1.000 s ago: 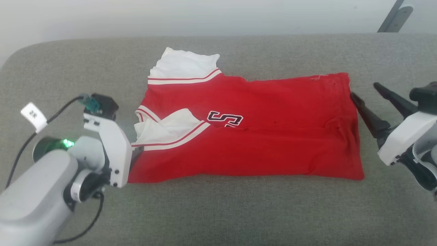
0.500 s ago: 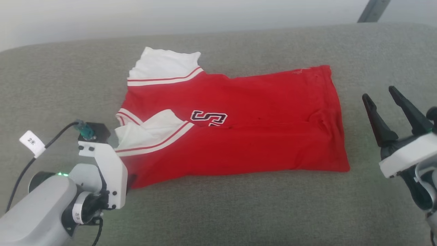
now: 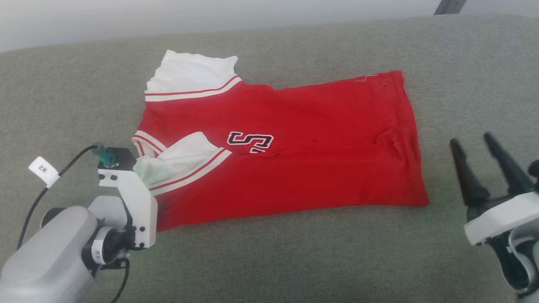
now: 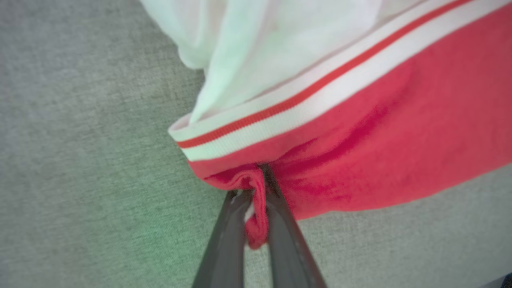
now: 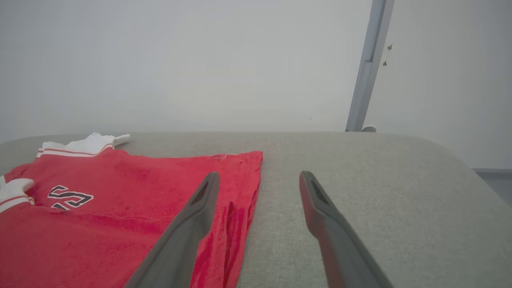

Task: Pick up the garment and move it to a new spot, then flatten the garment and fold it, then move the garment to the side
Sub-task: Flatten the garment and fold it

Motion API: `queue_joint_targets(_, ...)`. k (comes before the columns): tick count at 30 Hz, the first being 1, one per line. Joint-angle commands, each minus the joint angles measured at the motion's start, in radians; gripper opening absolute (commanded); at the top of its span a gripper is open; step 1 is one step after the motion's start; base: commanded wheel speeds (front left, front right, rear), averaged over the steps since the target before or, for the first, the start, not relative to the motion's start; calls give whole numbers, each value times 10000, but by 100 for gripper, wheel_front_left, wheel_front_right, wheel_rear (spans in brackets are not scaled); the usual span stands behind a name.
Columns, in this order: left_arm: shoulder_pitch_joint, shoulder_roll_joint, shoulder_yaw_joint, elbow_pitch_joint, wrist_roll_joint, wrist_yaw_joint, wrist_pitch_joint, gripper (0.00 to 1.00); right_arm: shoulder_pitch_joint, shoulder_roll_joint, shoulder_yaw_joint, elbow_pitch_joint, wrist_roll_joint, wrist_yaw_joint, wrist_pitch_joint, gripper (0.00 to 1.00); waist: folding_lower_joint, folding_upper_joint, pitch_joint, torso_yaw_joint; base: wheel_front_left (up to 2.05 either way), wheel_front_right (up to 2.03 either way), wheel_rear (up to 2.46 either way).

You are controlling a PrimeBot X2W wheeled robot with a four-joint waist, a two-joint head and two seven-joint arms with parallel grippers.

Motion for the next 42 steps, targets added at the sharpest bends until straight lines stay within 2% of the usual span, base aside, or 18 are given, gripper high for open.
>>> queue_joint_targets(1, 218, -205, -252, 217, -58, -68, 4, 0, 136, 74, -13, -101, 91, 0, 333, 100, 0, -1, 33, 62, 0, 0, 0)
queue_joint_targets(14, -319, -723, -496, 4, 235, -243, -121, 0, 222, -374, 563, 79, 1439, 0, 4760, 100, 0, -1, 383, 788, 0, 0, 0)
queue_joint_targets(19, -440, -986, -620, -66, 307, -266, -157, 0, 2, -549, 781, 426, 1432, 0, 6240, 100, 0, -1, 557, 1054, 0, 0, 0)
queue_joint_targets(23, -491, -1085, -665, -12, 343, -308, -208, 0, -180, -558, 939, 701, 1348, 0, 6983, 100, 0, -1, 618, 1146, 0, 0, 0)
queue_joint_targets(24, -500, -1105, -671, 21, 349, -321, -234, 0, -228, -603, 1004, 754, 1255, 0, 7120, 45, 0, -1, 629, 1168, 0, 0, 0)
queue_joint_targets(25, -508, -1123, -673, 57, 344, -337, -233, 0, -258, -613, 1052, 790, 1201, 0, 7223, 0, 0, -1, 633, 1186, 0, 0, 0)
queue_joint_targets(32, -468, -908, -654, 41, 207, -359, -33, 0, -541, -837, 677, 592, 1096, -9, 7390, 0, 0, -1, 433, 1276, 0, 0, 0)
queue_joint_targets(38, -344, -451, -587, -556, 139, -73, 353, 0, -373, -1041, 493, 159, 1064, -8, 7655, 0, 0, -1, 105, 1317, 0, 0, 0)
queue_joint_targets(42, -90, -36, -592, -1399, 127, 292, 678, 0, -59, -1302, 434, -283, 1064, -8, 7987, 0, 0, -1, -164, 1366, 0, 0, 0)
